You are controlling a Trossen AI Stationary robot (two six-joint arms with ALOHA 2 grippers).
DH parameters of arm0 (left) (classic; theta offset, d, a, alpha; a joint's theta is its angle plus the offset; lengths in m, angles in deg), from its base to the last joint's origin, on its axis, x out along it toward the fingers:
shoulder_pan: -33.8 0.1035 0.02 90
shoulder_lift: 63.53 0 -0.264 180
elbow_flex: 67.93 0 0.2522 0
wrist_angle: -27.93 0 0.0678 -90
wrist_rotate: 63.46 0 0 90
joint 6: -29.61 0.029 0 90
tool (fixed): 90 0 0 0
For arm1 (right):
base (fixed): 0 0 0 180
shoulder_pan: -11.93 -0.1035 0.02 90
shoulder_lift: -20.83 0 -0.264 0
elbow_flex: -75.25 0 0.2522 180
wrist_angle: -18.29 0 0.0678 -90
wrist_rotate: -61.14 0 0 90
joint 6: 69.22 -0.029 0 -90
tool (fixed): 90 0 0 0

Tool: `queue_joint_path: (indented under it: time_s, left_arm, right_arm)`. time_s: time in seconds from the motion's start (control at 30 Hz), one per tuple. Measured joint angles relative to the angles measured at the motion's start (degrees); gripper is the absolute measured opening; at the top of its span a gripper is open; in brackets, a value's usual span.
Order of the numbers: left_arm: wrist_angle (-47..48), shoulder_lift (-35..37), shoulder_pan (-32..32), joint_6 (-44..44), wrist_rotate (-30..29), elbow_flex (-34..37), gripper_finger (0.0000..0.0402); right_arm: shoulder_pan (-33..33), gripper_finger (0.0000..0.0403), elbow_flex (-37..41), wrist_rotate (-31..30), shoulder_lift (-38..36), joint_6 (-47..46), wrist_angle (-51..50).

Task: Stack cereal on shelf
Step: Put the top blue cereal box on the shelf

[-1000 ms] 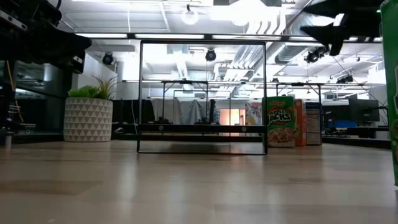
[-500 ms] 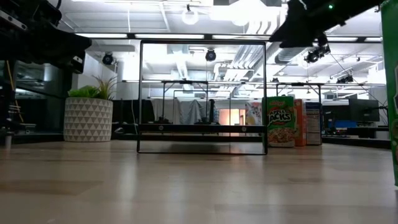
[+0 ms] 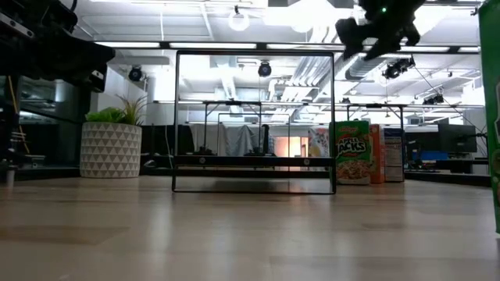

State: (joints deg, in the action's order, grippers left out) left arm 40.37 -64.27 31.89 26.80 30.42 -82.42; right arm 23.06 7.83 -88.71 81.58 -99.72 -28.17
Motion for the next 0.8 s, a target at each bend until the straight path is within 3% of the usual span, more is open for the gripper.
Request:
queue_joint_path:
  time_s: [0.13, 0.23, 0.47, 0.8]
  left_arm:
    - [0.01, 0.00, 0.02, -0.01, -0.01, 0.01, 0.0003]
    - [0.02, 0.01, 0.02, -0.02, 0.00, 0.00, 0.0003]
    - [0.01, -0.01, 0.02, 0.00, 0.00, 0.01, 0.0003]
    - [0.01, -0.01, 0.01, -0.02, -0.02, 0.00, 0.0003]
  right_arm:
    - [6.60, 0.0267, -2.82, 4.72, 4.73, -12.47, -17.44]
    - [10.31, 0.0267, -0.34, 6.31, 6.63, -17.15, -22.04]
    - [16.84, 0.0267, 5.48, 15.03, 6.29, -15.59, -13.79]
    - [24.31, 0.0267, 9.97, 18.73, 6.45, -14.84, -4.76]
